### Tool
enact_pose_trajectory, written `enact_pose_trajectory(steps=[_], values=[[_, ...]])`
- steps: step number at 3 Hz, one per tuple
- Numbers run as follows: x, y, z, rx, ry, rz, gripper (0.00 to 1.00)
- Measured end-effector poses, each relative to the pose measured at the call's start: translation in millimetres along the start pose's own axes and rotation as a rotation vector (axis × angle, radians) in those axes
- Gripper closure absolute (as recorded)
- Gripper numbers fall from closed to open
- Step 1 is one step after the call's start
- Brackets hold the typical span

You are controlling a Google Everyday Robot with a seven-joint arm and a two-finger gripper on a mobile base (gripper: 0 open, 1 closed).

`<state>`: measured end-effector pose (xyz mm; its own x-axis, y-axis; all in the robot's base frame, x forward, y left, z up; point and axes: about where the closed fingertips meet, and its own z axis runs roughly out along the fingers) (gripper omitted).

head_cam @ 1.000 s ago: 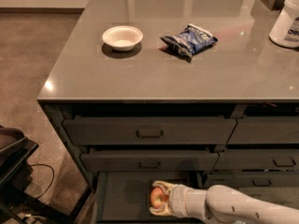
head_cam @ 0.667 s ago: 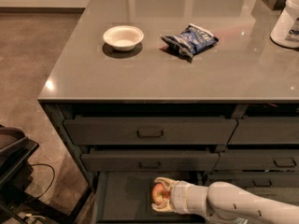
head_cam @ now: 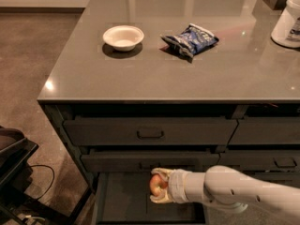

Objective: Pick apple from bottom drawer and place on counter

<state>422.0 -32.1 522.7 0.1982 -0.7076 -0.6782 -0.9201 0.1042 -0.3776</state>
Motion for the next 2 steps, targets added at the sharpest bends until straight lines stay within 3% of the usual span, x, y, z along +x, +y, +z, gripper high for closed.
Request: enact_pose_trajectory(steps=[2], values=[[-90,-51,-43,-0.065,0.104,-0.221,1.00]])
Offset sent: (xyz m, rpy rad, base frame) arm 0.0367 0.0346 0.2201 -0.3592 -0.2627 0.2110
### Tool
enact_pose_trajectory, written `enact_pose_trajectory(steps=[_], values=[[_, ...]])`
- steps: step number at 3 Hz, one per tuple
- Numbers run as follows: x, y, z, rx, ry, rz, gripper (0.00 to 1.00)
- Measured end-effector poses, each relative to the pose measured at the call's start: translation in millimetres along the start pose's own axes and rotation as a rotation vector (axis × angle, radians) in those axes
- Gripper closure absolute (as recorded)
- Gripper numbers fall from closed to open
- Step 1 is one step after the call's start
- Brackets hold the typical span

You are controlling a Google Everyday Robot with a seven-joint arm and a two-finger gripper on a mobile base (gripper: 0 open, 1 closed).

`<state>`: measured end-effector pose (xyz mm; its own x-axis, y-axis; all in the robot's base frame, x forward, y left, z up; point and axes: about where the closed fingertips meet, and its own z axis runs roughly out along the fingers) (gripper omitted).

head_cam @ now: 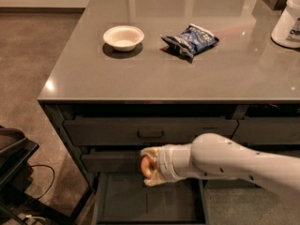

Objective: Pick apple from bottom drawer and place on counter

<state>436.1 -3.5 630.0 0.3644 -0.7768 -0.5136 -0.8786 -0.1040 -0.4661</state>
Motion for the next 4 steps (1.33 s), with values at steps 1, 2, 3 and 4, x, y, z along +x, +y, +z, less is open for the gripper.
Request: enact_pose_trajectory(steps=[1,2,3,4], values=[[-29,-31,-37,0.038,0.045,-0.106,1.00],[-31,-32,-37,0.038,0.032,-0.114,1.00],[-58,-50,-35,0.064,-0.126,-0.080,1.00],[-63,-77,-63,0.168,-0.312,-0.055,1.00]])
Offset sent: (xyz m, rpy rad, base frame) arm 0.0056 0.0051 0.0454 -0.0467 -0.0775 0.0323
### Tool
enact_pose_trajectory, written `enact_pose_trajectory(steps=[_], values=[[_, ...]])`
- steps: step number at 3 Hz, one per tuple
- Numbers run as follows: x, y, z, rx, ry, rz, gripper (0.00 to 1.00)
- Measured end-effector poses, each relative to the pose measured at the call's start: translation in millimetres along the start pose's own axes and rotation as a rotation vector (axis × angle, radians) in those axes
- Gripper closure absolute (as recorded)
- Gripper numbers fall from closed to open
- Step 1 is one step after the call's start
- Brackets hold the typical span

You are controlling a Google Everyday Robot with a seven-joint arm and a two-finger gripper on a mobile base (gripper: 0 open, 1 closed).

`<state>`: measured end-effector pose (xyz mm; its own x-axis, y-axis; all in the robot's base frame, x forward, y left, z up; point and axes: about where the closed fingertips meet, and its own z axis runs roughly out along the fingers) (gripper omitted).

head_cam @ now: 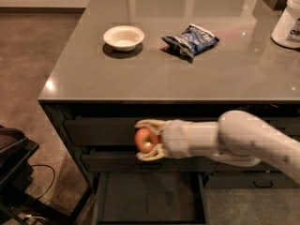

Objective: Pick apple from bottom drawer and place on counter

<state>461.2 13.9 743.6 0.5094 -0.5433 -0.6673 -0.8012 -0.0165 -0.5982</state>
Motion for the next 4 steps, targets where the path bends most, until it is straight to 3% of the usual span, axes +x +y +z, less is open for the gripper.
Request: enact_pose_trajectory(steps=[1,2,3,4], values=[[10,-35,-68,0.141,-0.076,-0.034,1.00],[9,-35,-68,0.141,-0.076,-0.034,1.00],[-14,-56,-74,0.139,-0.098,-0.107,1.00],[-60,-98,-89,0.121,-0.117,-0.237,1.00]])
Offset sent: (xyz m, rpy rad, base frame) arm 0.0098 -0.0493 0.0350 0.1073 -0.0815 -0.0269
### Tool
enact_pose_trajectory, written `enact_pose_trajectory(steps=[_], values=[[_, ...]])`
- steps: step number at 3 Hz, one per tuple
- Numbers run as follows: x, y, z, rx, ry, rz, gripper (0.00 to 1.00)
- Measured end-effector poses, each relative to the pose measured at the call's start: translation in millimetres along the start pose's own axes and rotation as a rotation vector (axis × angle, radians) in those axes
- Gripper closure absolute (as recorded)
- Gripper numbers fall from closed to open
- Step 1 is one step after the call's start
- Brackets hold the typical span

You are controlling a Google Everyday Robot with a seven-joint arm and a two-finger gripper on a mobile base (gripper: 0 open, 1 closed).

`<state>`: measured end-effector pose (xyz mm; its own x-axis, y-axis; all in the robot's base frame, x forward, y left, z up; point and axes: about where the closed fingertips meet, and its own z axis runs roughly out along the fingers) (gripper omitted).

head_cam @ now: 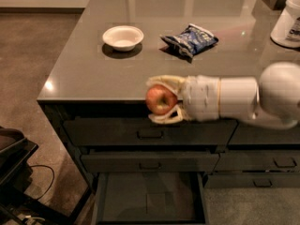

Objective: Pick apple from bottom drawer and place on counter

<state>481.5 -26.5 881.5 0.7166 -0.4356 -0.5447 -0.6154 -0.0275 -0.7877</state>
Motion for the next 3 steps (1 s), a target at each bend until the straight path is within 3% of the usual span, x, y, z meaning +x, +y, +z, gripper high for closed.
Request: enact_pose_trajectory(steps=[1,2,3], values=[[-15,-55,-4,-0.001,0.003,-0.089,1.00],[-1,-103,1,0.014,0.043,-0.121,1.00],[28,-133,16,0.012,0.088,-0.111,1.00]])
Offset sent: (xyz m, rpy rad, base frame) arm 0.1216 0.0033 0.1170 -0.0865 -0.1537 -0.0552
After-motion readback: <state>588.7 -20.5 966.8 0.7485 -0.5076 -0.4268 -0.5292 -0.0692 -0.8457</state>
